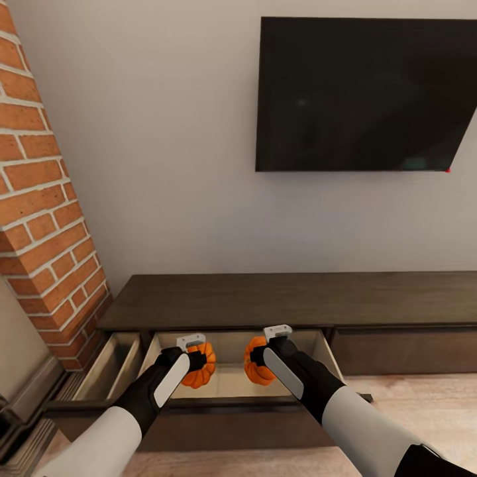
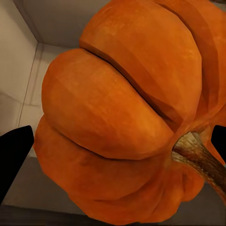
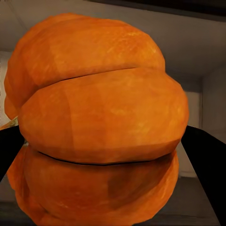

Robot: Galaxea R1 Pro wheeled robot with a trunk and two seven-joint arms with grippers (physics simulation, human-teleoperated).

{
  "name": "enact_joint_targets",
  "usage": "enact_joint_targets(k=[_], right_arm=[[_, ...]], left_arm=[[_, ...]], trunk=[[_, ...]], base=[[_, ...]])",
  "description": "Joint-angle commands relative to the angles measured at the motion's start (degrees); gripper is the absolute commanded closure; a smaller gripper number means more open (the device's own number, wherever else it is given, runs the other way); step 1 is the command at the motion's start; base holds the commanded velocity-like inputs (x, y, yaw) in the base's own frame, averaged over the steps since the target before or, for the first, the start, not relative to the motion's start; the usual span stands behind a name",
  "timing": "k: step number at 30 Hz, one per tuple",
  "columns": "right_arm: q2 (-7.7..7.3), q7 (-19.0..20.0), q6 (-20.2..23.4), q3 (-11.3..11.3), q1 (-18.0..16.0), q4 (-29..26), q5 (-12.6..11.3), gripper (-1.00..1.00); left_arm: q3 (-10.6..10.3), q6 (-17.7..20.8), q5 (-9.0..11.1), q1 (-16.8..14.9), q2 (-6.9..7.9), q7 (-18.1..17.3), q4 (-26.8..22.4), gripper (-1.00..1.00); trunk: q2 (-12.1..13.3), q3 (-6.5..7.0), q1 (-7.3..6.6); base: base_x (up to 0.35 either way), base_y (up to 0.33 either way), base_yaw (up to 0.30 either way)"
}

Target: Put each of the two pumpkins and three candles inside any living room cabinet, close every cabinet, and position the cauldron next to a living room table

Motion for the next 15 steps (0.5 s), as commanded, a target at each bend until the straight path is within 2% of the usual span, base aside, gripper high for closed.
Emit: enact_joint_targets(k=[1,8,15], right_arm=[[-0.06,-0.56,0.04,0.21,-0.06,-0.07,-0.59,1.0],[-0.08,-0.56,0.14,0.21,-0.06,-0.01,-0.73,1.0],[-0.12,-0.56,1.19,0.21,-0.07,0.21,-1.03,1.0]], left_arm=[[-0.21,0.07,0.49,-0.05,0.03,0.74,-0.04,1.0],[-0.19,0.12,0.43,-0.05,0.08,0.74,0.09,1.0],[-0.11,0.93,0.49,-0.05,0.04,0.74,0.1,1.0]], trunk=[[-0.03,-0.06,0.0],[-0.03,-0.06,0.0],[-0.03,-0.06,0.0]], base=[[0.112,0.0,0.0],[0.11,0.0,0.0],[0.025,0.0,0.0]])
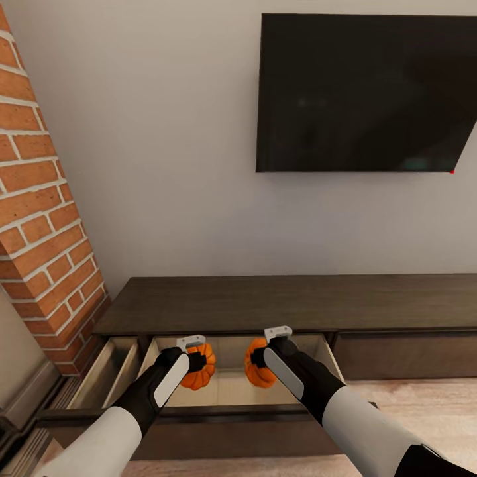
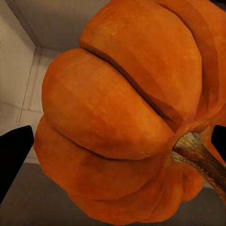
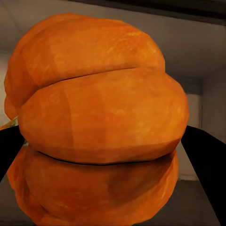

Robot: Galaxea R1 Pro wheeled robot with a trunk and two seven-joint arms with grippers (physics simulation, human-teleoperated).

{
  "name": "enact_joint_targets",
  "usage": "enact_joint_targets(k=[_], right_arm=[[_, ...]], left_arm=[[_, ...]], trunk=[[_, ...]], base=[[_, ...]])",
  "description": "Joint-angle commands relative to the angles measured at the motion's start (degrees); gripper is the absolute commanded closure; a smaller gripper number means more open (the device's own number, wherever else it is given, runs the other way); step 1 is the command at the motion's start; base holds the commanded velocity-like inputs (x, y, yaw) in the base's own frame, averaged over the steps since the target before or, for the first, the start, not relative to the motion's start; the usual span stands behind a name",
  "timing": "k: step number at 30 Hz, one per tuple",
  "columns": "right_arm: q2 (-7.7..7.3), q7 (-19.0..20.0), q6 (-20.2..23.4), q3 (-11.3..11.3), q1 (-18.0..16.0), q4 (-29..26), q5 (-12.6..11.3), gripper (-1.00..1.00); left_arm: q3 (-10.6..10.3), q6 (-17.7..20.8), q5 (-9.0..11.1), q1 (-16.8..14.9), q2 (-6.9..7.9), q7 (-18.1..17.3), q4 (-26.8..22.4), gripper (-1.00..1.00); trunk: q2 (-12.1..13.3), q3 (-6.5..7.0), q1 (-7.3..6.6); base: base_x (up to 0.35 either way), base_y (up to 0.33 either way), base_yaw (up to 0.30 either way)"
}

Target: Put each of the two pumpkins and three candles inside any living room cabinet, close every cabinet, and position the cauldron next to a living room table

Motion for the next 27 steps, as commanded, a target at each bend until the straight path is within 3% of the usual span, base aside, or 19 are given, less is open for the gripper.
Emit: enact_joint_targets(k=[1,7,27], right_arm=[[-0.03,-0.58,0.39,0.21,-0.06,-0.02,-0.58,1.0],[-0.03,-0.65,2.91,0.17,-0.07,1.15,-0.61,1.0],[-0.03,-0.65,2.52,0.12,-0.07,1.5,-0.47,1.0]], left_arm=[[-0.22,0.13,0.49,-0.04,0.03,0.74,-0.09,1.0],[-0.21,0.28,0.49,-0.04,0.11,0.74,-0.09,1.0],[-0.21,0.82,0.67,-0.04,0.03,0.8,-0.04,1.0]], trunk=[[-0.03,-0.06,-0.01],[-0.83,-0.42,0.43],[-6.45,-2.93,3.5]], base=[[0.003,0.0,0.0],[0.001,0.0,0.0],[0.0,0.0,0.0]])
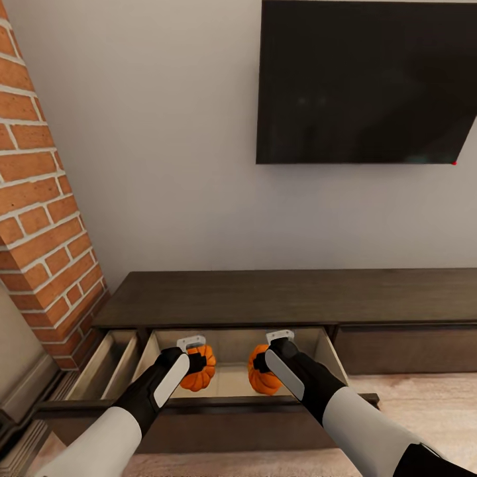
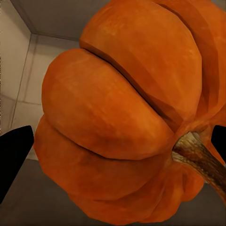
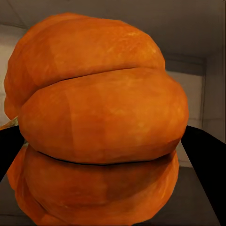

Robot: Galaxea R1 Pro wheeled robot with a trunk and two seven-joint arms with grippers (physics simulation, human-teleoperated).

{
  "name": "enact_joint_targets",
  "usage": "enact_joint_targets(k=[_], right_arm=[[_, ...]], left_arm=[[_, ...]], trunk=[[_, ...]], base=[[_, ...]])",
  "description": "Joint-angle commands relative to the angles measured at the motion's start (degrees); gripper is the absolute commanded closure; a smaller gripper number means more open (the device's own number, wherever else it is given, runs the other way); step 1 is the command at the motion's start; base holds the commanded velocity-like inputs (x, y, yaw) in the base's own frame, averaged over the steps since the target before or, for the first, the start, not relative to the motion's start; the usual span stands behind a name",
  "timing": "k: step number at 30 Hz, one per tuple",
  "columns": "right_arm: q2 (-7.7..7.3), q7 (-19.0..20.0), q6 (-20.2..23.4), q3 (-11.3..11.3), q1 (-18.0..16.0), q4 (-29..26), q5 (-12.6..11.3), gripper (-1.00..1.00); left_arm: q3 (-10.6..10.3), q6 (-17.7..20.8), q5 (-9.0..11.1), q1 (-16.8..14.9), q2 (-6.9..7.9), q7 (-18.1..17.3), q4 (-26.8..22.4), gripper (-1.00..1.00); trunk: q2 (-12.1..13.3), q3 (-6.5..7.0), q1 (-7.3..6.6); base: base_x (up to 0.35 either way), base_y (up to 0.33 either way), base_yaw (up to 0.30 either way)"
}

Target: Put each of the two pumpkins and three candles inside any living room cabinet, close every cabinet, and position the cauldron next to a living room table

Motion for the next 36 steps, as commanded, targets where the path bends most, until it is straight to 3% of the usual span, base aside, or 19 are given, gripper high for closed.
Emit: enact_joint_targets(k=[1,11,36], right_arm=[[-0.03,-0.54,-0.17,0.22,-0.07,-0.06,-0.6,1.0],[-0.03,-0.47,-2.24,0.31,-0.05,-0.06,-0.46,1.0],[-0.03,-0.47,-3.63,0.31,-0.08,-0.06,-0.45,1.0]], left_arm=[[-0.22,0.08,0.49,-0.04,0.04,0.79,-0.07,1.0],[-0.24,-0.01,0.36,-0.04,0.04,0.85,-0.09,1.0],[-0.3,-0.01,0.3,-0.04,0.04,0.8,-0.11,1.0]], trunk=[[-0.03,-0.06,-0.01],[-3.24,-1.49,1.75],[-3.24,-1.49,1.75]], base=[[0.0,0.0,0.0],[0.0,0.0,0.0],[0.022,0.0,0.0]])
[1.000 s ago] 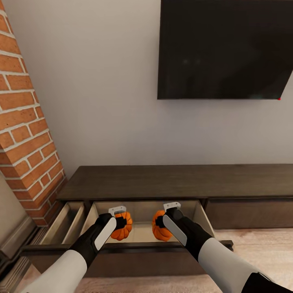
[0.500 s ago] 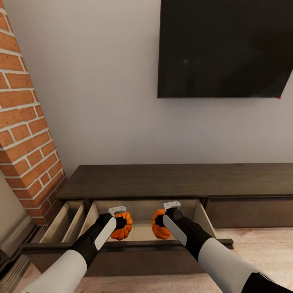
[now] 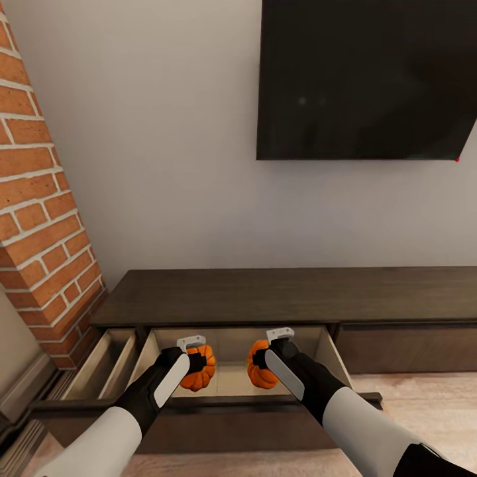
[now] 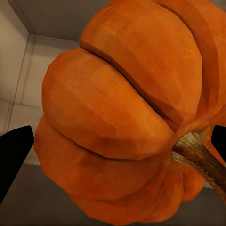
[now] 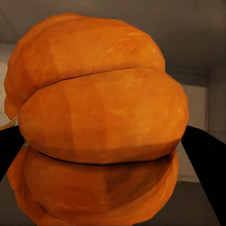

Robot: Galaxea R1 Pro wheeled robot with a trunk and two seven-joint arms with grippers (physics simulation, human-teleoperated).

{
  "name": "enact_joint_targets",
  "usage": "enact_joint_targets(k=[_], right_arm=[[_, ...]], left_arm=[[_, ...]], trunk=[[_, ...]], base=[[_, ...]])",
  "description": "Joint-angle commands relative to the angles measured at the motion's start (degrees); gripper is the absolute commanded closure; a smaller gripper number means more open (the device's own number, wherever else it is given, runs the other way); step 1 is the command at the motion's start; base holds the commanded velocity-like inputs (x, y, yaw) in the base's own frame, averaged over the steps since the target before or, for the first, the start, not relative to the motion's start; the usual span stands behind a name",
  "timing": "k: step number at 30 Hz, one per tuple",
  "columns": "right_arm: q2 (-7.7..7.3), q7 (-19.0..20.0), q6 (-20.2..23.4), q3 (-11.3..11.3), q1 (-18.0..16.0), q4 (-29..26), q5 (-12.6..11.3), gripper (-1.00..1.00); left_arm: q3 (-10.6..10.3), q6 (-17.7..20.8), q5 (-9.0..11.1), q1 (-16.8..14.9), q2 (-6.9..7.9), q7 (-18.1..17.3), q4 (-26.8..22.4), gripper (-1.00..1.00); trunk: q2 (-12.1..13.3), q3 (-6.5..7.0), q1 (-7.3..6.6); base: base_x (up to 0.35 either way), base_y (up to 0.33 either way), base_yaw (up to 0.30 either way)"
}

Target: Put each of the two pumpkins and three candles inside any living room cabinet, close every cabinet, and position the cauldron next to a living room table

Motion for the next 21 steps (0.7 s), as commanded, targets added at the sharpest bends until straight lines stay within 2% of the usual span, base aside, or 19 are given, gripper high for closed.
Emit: enact_joint_targets(k=[1,11,16,21], right_arm=[[-0.03,-0.56,0.02,0.23,-0.09,-0.07,-0.6,1.0],[-0.02,-0.56,0.02,0.23,-0.07,-0.07,-0.6,1.0],[-0.02,-0.56,-0.71,0.29,-0.05,-0.07,-0.54,1.0],[0.04,-0.56,-1.83,0.25,-0.07,0.04,1.97,1.0]], left_arm=[[-0.22,0.08,0.54,-0.04,0.04,0.73,-0.09,1.0],[-0.17,0.08,0.54,-0.04,0.04,0.78,-0.05,1.0],[-0.21,0.08,0.5,-0.04,0.04,0.79,-0.08,1.0],[-0.2,0.08,0.49,-0.04,0.04,0.79,-0.07,1.0]], trunk=[[-0.03,-0.06,-0.01],[-0.03,-0.06,-0.01],[-1.63,-0.78,0.87],[-2.83,-1.31,1.53]], base=[[0.054,0.0,0.0],[0.033,0.0,0.0],[0.0,0.0,0.0],[0.0,0.0,0.0]])
